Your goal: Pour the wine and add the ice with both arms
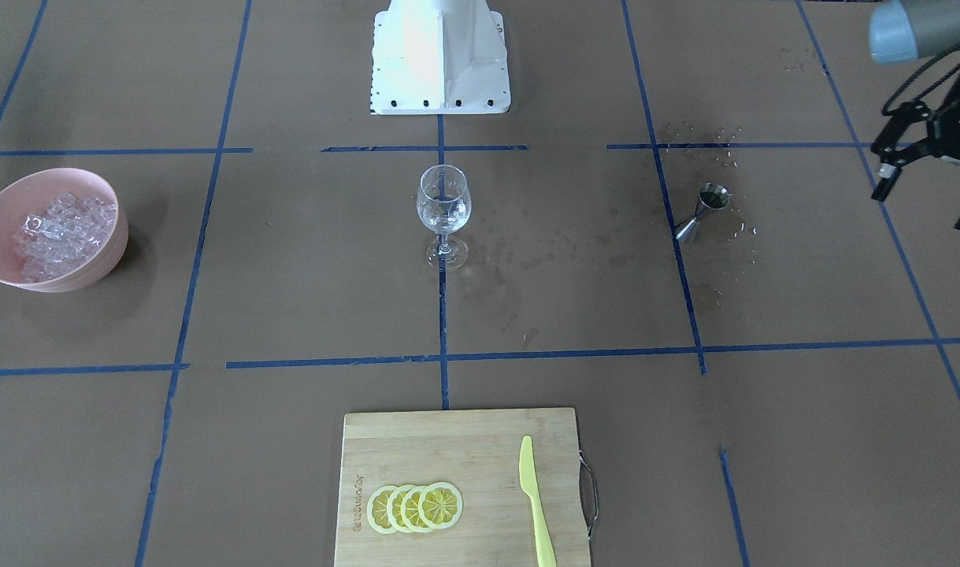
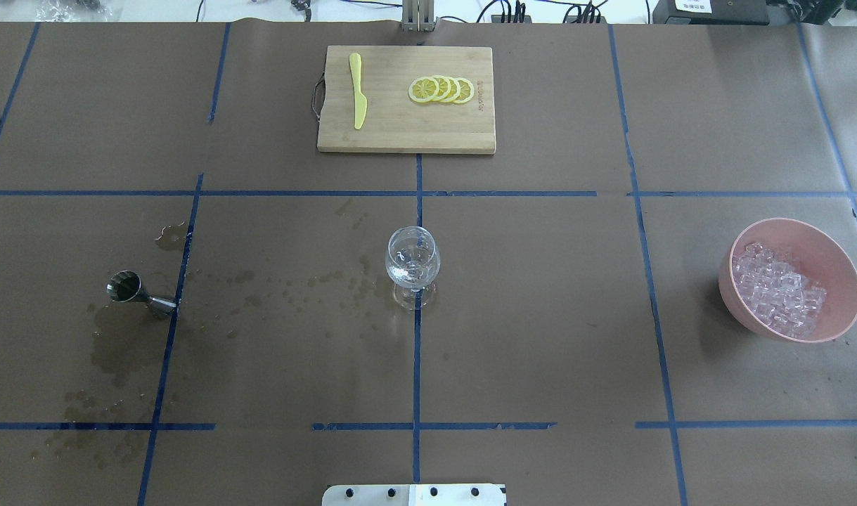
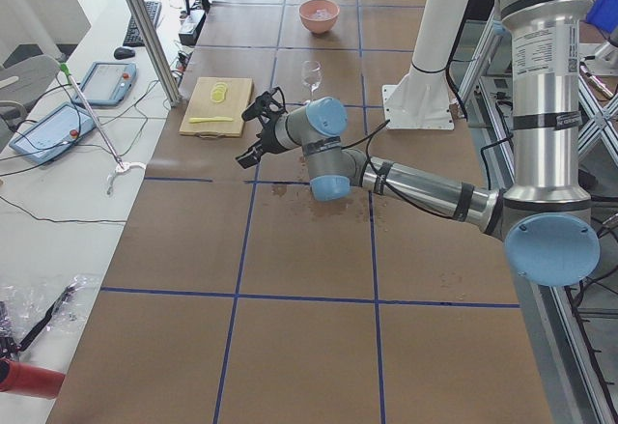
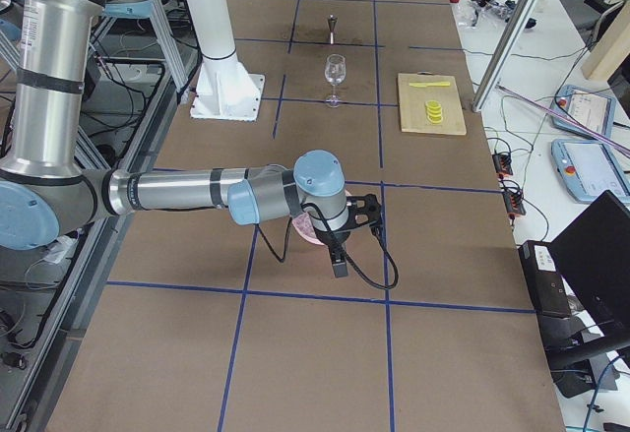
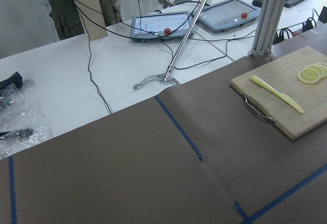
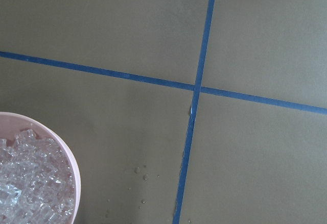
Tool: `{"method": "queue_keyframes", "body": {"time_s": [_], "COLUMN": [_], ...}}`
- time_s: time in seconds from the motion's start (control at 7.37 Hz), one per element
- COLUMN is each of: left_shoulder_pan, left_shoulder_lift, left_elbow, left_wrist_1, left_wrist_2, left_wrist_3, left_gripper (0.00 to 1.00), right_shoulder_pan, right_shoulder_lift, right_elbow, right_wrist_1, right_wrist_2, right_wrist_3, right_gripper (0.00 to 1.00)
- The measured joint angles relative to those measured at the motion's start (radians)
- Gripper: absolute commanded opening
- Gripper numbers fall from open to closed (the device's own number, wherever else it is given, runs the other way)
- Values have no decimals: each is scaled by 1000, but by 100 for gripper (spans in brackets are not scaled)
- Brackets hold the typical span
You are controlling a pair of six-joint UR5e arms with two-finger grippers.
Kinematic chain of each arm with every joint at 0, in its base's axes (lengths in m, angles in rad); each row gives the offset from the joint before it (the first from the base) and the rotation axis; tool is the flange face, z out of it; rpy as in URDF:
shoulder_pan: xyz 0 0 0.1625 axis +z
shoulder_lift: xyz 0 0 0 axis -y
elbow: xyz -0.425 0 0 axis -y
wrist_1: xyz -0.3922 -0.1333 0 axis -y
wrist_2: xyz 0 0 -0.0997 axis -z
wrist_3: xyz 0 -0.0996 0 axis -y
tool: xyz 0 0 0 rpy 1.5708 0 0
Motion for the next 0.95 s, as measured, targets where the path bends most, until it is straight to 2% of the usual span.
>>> {"method": "queue_keyframes", "body": {"time_s": [0.27,0.54,0.95], "left_shoulder_pan": [217,393,703], "left_shoulder_lift": [78,162,183], "left_elbow": [-63,-73,-3], "left_wrist_1": [-71,-172,-198], "left_wrist_2": [318,587,981], "left_wrist_3": [-85,-118,-244], "left_gripper": [100,100,100], "right_shoulder_pan": [1,1,1], "right_shoulder_lift": [-3,-4,-5], "right_elbow": [1,1,-1], "right_wrist_1": [0,0,0], "right_wrist_2": [0,0,0], "right_wrist_3": [0,0,-1], "right_gripper": [100,100,100]}}
